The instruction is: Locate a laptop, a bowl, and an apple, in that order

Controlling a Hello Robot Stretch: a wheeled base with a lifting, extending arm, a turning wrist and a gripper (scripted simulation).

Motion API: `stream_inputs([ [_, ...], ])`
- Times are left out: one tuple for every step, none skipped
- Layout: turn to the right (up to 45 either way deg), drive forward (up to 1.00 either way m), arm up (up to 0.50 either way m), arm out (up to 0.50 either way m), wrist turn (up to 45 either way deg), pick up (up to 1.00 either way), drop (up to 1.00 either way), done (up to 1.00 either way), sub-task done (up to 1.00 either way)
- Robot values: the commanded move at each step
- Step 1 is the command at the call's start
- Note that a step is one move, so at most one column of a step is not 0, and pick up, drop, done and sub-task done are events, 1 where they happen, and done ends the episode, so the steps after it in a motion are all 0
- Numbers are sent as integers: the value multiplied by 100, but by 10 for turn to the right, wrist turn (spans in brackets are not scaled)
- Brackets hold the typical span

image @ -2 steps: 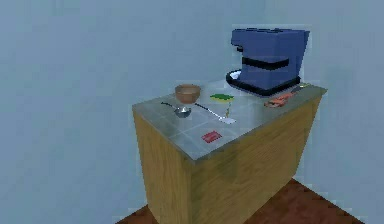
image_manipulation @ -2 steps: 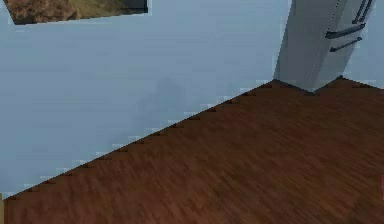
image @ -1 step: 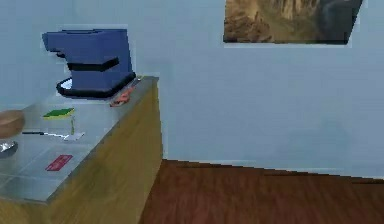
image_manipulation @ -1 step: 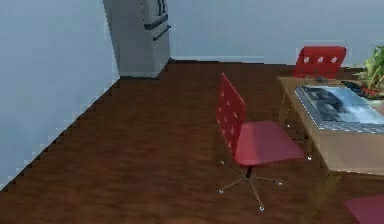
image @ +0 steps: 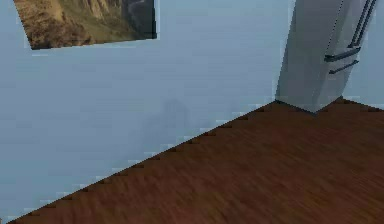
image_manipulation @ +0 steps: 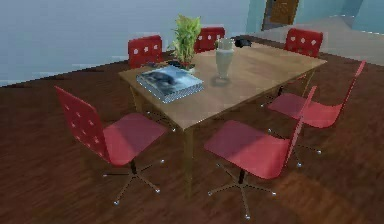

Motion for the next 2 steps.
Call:
stream_inputs([
  [210, 0, 0, 0, 0, 0, 0, 0, 0],
  [30, 0, 0, 0, 0, 0, 0, 0, 0],
])
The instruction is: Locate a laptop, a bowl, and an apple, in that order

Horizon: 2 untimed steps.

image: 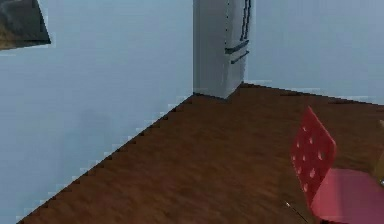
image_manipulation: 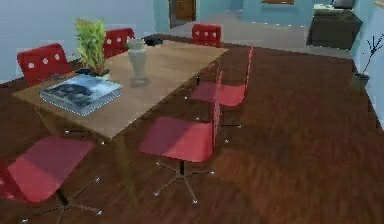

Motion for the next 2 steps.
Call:
stream_inputs([
  [0, 85, 0, 0, 0, 0, 0, 0, 0],
  [150, 0, 0, 0, 0, 0, 0, 0, 0],
])
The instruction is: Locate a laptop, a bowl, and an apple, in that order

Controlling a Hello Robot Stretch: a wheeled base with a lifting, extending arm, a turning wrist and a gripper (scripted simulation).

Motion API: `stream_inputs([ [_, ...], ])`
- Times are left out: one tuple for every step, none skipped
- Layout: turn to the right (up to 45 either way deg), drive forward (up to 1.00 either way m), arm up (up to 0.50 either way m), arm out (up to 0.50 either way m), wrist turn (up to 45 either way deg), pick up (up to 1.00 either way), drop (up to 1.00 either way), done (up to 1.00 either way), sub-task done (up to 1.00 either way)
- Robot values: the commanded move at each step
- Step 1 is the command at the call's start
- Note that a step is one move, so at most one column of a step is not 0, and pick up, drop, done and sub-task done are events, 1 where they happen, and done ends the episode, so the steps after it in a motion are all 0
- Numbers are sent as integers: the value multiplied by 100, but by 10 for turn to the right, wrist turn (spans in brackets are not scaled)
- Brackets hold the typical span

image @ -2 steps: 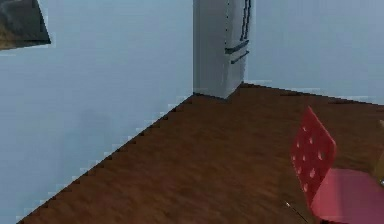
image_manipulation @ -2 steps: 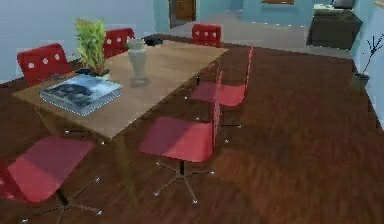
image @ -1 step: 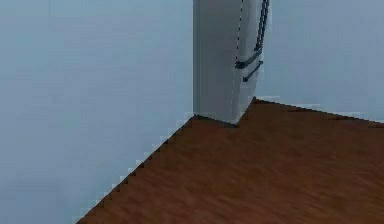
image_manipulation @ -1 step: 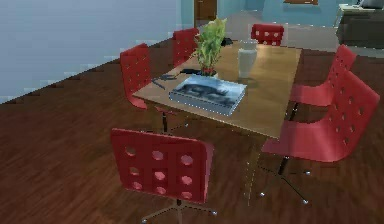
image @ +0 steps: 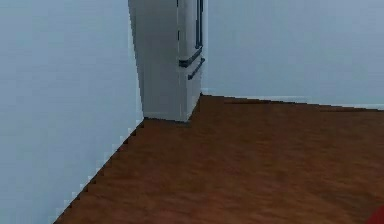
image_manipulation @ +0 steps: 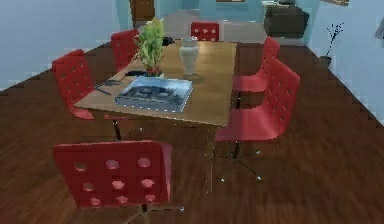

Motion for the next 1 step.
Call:
stream_inputs([
  [0, 85, 0, 0, 0, 0, 0, 0, 0],
])
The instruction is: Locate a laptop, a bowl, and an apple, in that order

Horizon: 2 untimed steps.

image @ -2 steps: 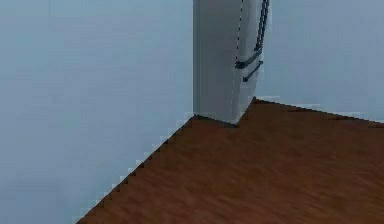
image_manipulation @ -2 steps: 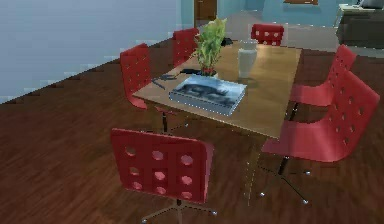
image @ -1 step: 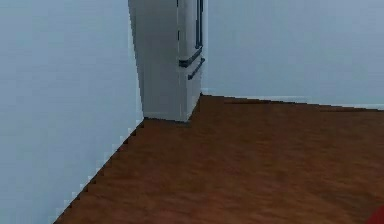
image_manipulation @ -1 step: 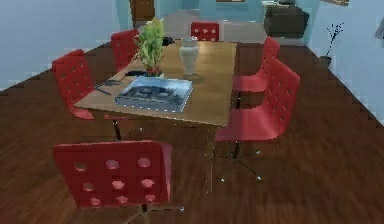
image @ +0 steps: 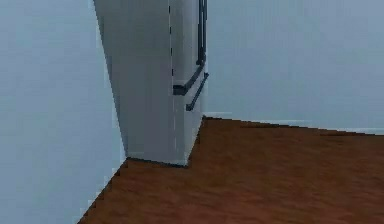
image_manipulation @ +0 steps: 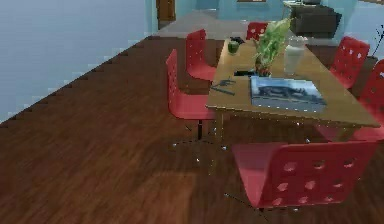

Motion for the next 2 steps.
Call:
stream_inputs([
  [450, 0, 0, 0, 0, 0, 0, 0, 0],
  [150, 0, 0, 0, 0, 0, 0, 0, 0],
])
